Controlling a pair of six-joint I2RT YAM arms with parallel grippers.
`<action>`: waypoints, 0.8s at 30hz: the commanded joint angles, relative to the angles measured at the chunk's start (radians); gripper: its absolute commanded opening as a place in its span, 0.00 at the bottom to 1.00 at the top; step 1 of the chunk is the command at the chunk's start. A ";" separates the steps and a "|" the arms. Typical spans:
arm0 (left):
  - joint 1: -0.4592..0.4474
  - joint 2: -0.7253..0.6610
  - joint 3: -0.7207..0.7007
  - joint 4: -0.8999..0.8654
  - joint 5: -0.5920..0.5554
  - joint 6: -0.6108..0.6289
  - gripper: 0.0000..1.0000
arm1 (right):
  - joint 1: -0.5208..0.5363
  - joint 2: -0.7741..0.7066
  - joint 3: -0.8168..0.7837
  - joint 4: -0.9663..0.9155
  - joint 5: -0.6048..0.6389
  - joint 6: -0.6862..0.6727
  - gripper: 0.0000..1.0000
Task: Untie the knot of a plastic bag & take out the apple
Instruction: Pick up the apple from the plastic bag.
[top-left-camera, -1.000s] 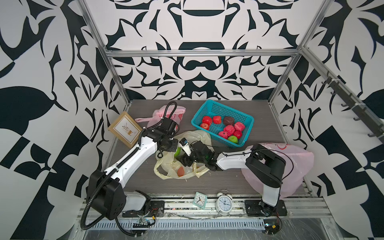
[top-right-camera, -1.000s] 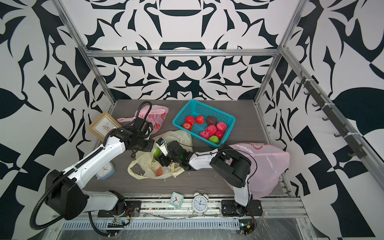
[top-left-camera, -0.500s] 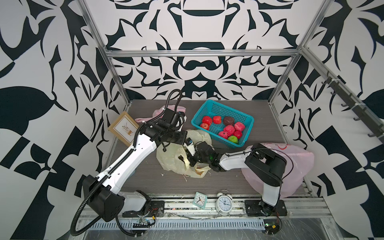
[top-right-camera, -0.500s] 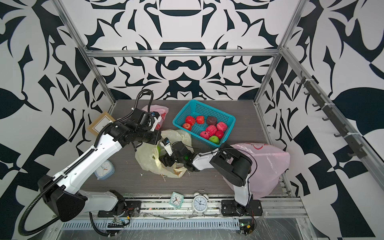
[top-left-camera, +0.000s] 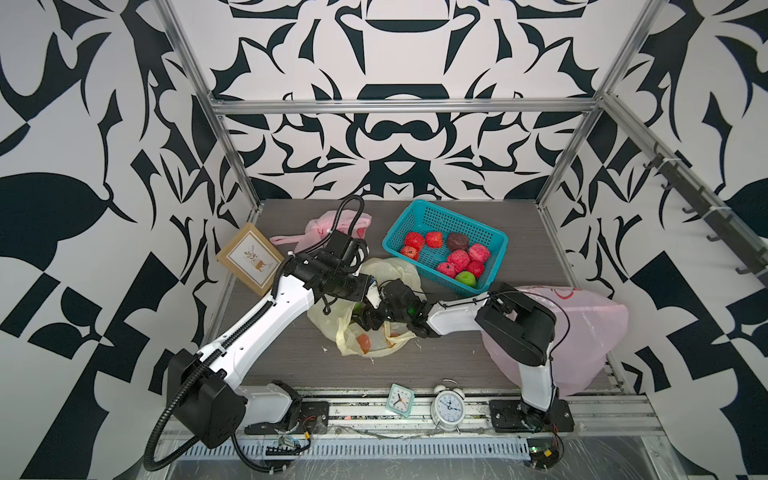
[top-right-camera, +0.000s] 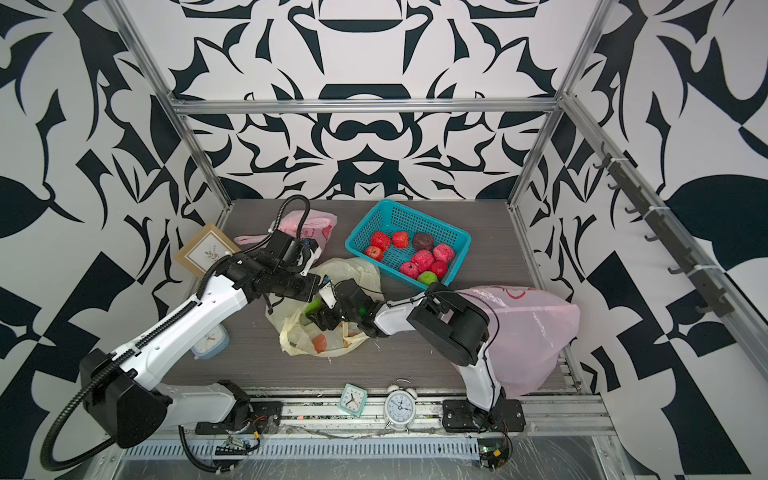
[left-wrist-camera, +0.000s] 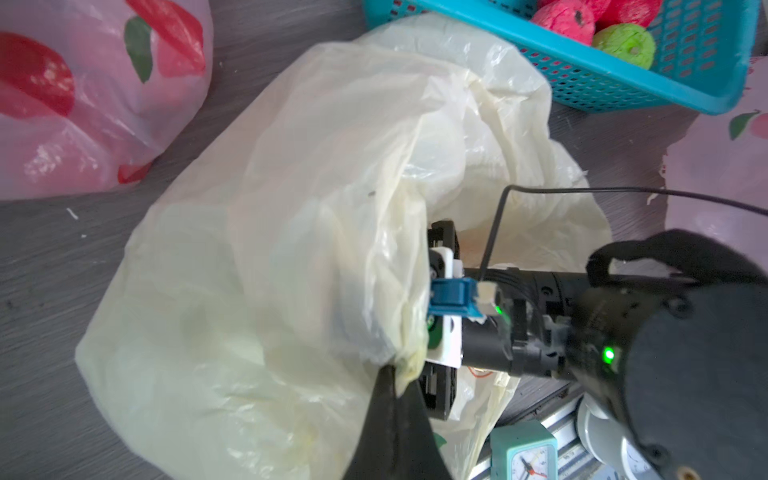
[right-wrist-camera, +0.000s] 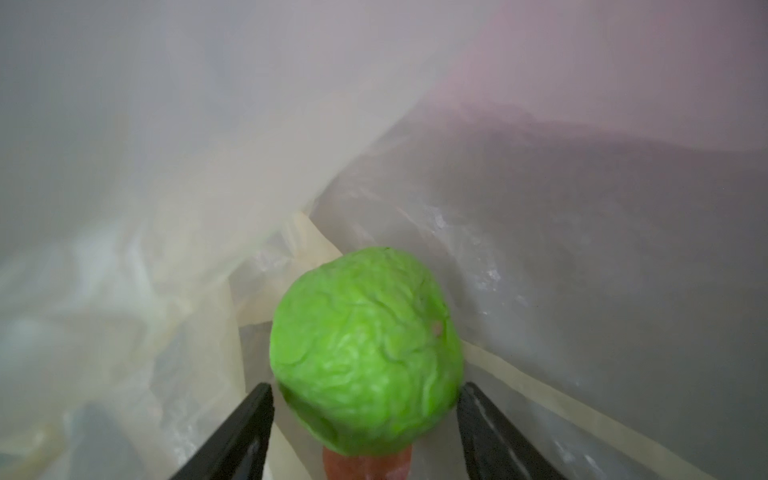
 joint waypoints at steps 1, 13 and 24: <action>0.029 -0.052 -0.065 0.006 0.009 -0.001 0.00 | 0.021 0.005 0.093 -0.044 0.024 -0.030 0.73; 0.121 -0.085 -0.154 0.072 0.082 0.026 0.00 | 0.026 0.040 0.119 0.019 0.066 -0.026 0.75; 0.126 -0.065 -0.147 0.085 0.107 0.033 0.00 | 0.031 0.129 0.229 0.046 0.104 0.023 0.76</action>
